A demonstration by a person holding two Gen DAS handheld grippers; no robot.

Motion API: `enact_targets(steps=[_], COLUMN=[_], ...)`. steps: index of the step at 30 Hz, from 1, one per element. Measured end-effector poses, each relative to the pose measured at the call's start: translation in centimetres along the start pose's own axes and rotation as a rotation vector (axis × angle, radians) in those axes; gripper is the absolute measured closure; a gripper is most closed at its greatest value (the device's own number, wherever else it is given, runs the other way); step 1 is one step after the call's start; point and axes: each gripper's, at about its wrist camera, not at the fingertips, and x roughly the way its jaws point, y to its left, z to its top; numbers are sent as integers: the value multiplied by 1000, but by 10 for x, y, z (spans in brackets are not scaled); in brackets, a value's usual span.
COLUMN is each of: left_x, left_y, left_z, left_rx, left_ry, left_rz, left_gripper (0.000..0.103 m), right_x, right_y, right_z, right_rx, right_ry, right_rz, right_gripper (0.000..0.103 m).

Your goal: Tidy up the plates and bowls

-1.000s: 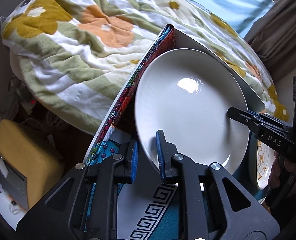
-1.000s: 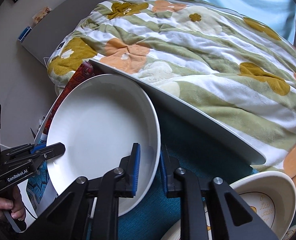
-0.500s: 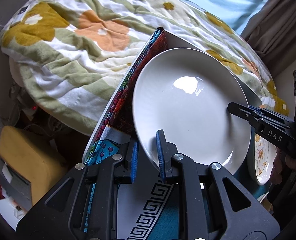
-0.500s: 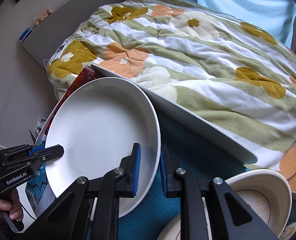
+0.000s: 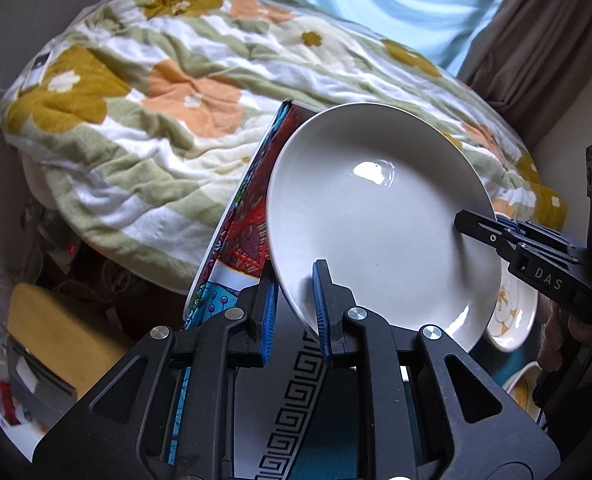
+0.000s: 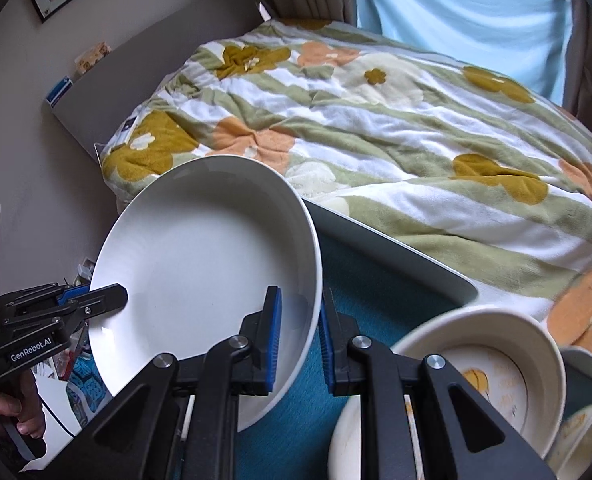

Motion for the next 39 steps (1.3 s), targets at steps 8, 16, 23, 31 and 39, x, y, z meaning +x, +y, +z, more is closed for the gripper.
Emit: enact_targets(steps=[8,16,23,31,39], left_x=[-45,-82,-102,-87,-57], left_y=[-31,-96,-165,-209,-220], left_z=[-15,-61,-140,-214,-247], left_rx=[115,230,304,325,357], left_ry=[-51,-64,-42,64,129], left_rz=[-65,-121,-147,-183,-183], left_gripper=[88,88,88,88,88], right_x=[-58,-144,-190,-213,-199], right_y=[3,-17,-42,-71,-86], right_z=[-28,-112,-183,-263,-302], right_rx=[67,214,274,333,388], right_ry=[-77,-134,-126,-58,-44], right_rz=[-58,-133,-165,-206,-213], right_gripper=[86,86,86,86,86])
